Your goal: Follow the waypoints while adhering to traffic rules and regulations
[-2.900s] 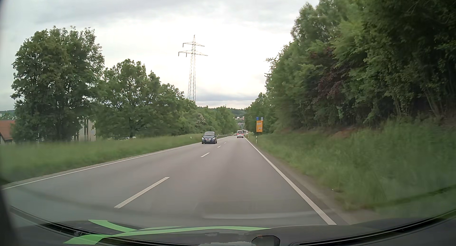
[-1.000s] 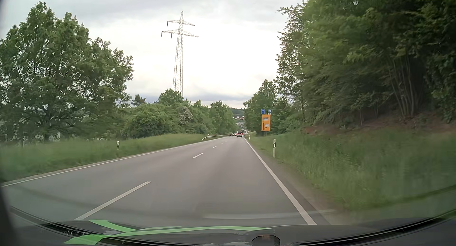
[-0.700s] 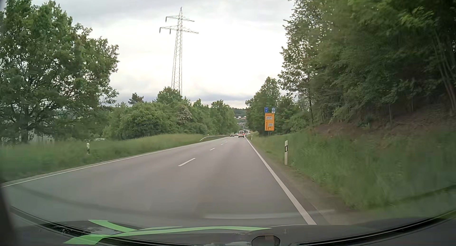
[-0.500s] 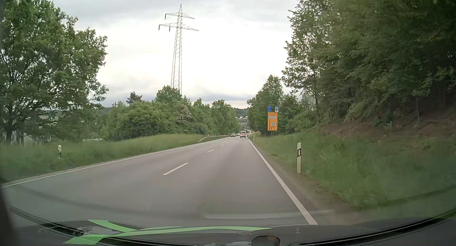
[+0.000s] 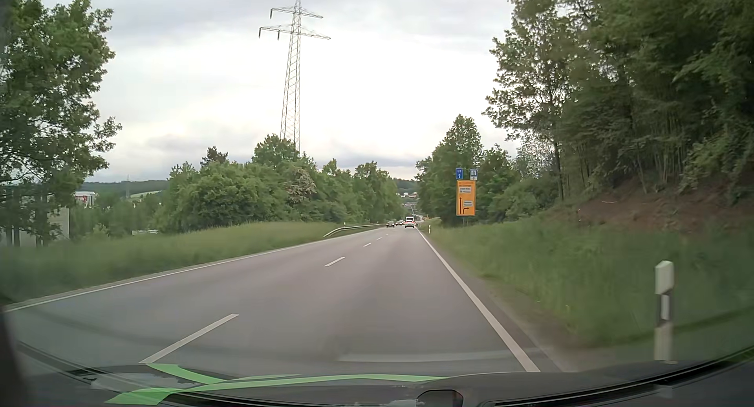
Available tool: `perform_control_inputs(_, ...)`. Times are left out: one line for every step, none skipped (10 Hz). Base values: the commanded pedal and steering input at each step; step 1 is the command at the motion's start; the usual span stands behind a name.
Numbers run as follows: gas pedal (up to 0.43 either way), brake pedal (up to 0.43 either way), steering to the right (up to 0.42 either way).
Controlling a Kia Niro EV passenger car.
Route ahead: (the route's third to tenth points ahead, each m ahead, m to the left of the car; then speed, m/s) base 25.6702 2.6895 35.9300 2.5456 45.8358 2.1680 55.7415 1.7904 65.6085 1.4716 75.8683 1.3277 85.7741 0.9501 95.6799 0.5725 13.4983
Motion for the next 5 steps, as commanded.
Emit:
perform_control_inputs(0.047, 0.0, -0.012)
perform_control_inputs(0.047, 0.0, -0.01)
perform_control_inputs(0.047, 0.0, -0.008)
perform_control_inputs(0.039, 0.0, -0.008)
perform_control_inputs(0.039, 0.0, -0.007)
